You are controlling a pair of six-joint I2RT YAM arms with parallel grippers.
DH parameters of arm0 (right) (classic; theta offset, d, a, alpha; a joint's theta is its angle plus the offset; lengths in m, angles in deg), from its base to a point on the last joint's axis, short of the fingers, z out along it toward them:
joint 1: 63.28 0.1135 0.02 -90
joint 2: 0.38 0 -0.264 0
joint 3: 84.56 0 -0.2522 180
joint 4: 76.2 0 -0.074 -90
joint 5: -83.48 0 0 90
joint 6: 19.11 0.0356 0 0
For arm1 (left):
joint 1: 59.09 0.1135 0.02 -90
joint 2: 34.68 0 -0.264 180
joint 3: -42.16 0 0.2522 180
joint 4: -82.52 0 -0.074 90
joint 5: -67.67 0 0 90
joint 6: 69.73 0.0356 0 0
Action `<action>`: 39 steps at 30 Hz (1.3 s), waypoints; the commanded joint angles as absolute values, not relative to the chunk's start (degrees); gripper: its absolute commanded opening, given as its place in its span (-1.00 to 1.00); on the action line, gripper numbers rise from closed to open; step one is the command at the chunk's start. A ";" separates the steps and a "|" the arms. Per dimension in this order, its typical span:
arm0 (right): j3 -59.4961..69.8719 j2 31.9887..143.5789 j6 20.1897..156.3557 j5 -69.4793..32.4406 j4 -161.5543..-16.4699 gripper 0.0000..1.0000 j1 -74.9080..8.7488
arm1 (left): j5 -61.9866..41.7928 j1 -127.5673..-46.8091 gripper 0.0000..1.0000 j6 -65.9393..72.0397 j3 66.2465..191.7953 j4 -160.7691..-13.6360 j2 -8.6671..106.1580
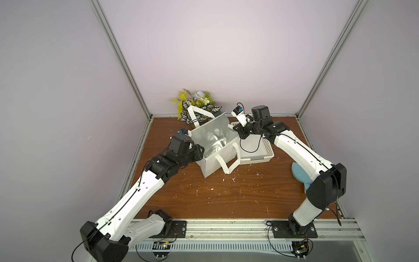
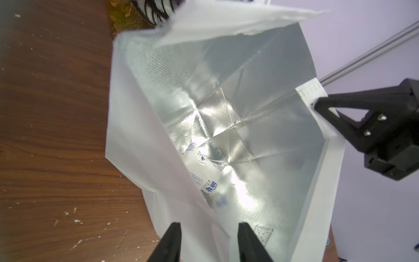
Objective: Place the ice pack in the delivery bag
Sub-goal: Adjust the delivery bag at the center of the board, then tear off the adhesive seal from the delivery bag.
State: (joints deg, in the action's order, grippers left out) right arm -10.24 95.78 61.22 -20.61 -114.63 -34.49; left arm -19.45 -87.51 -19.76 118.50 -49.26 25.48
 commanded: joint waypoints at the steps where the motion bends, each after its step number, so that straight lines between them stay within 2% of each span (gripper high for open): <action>1: -12.03 93.52 60.93 -22.07 -114.19 -0.40 -34.98 | -17.36 -81.61 -0.06 -8.22 123.40 -42.24 22.57; 2: -12.39 93.55 61.16 -22.99 -114.22 -0.22 -34.98 | -17.04 -80.40 -0.06 -5.65 124.86 -41.07 22.52; 4: -13.00 93.53 61.77 -24.06 -114.29 -0.10 -34.92 | -14.92 -79.41 -0.06 -0.96 127.38 -39.90 23.07; 7: -13.35 92.65 62.94 -24.44 -113.86 0.27 -34.90 | -13.03 -79.42 -0.05 4.05 130.85 -39.42 24.83; 13: -8.91 87.14 66.82 -27.33 -108.98 0.59 -34.82 | -13.63 -79.39 -0.06 10.81 134.31 -41.11 28.12; 17: -6.92 85.40 69.31 -27.63 -108.10 0.64 -34.54 | -10.51 -79.39 -0.06 12.55 134.24 -44.91 28.23; 27: -4.32 83.46 72.18 -27.88 -107.85 0.66 -33.74 | -5.15 -79.44 -0.11 15.87 124.56 -61.48 23.79; 30: -4.50 83.23 72.47 -27.79 -108.28 0.68 -33.51 | -5.65 -79.39 -0.15 16.76 124.45 -61.60 25.11; 33: -4.46 82.97 72.55 -27.63 -108.49 0.70 -33.17 | -6.40 -79.39 -0.28 17.22 125.11 -61.15 26.93; 39: -3.86 82.60 72.50 -27.10 -108.68 0.72 -32.70 | -5.27 -79.39 -0.34 17.24 126.35 -60.14 29.19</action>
